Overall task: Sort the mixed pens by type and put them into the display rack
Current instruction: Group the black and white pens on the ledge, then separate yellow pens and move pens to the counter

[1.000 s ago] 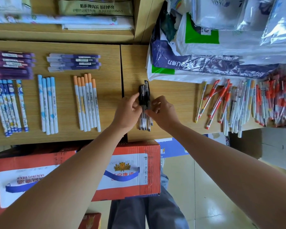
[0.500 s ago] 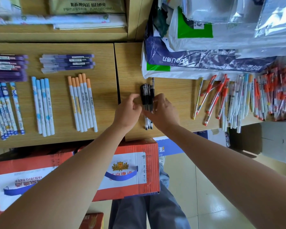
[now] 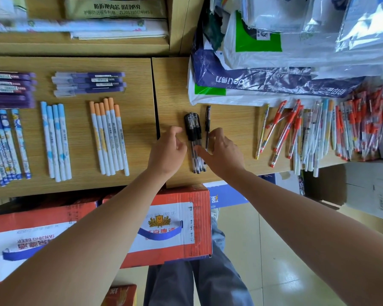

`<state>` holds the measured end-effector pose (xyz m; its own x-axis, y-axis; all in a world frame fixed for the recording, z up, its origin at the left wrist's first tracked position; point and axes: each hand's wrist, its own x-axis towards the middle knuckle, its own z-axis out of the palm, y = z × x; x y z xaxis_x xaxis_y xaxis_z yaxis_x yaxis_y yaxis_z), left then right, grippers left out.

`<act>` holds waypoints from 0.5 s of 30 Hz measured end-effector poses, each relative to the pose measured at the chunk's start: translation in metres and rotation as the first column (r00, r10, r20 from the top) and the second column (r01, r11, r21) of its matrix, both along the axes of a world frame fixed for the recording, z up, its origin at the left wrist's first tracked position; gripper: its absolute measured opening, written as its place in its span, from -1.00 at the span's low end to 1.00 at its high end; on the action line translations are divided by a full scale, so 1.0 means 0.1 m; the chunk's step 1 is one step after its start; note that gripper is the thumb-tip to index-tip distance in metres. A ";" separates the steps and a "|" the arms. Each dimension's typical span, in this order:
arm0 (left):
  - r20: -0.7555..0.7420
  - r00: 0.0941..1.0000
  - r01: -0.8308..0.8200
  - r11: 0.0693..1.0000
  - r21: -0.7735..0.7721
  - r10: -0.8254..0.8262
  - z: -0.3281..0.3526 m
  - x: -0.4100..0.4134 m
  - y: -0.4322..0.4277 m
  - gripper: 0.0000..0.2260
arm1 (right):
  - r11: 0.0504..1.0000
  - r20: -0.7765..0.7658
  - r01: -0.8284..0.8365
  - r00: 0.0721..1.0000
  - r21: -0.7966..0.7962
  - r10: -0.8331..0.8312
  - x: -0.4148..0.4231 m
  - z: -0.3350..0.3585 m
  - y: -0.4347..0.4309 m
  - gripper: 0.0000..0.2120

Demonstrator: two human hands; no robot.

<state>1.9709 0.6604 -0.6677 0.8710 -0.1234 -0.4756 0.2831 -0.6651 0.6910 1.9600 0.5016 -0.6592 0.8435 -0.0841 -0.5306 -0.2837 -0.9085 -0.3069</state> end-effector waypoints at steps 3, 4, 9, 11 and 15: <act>0.000 1.000 0.002 1.000 0.019 -0.002 0.03 0.01 -0.01 -0.67 | 1.000 -0.003 -0.001 1.000 0.004 0.001 -0.01 0.01 -0.06 -0.65; -0.002 1.000 0.007 1.000 0.021 -0.007 0.04 0.01 -0.01 -0.66 | 1.000 0.003 -0.001 1.000 0.014 0.001 0.00 0.02 -0.07 -0.70; -0.041 0.998 0.058 0.998 0.024 -0.057 0.06 0.00 -0.09 -0.63 | 0.998 0.010 -0.005 1.000 0.064 0.004 -0.02 -0.03 -0.07 -0.83; -0.053 0.997 0.048 0.999 0.026 -0.046 0.06 -0.02 -0.12 -0.62 | 0.996 -0.011 -0.011 1.000 0.087 0.012 -0.06 -0.03 -0.08 -0.82; -0.055 0.997 0.062 0.996 0.062 -0.058 0.08 -0.06 -0.14 -0.62 | 0.988 -0.010 0.027 1.000 0.154 -0.026 -0.14 -0.02 -0.11 -0.81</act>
<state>1.9653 0.6463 -0.6601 0.8360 -0.1426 -0.5299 0.2768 -0.7243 0.6315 1.9462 0.4906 -0.6608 0.8375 -0.0230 -0.5460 -0.3103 -0.8425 -0.4404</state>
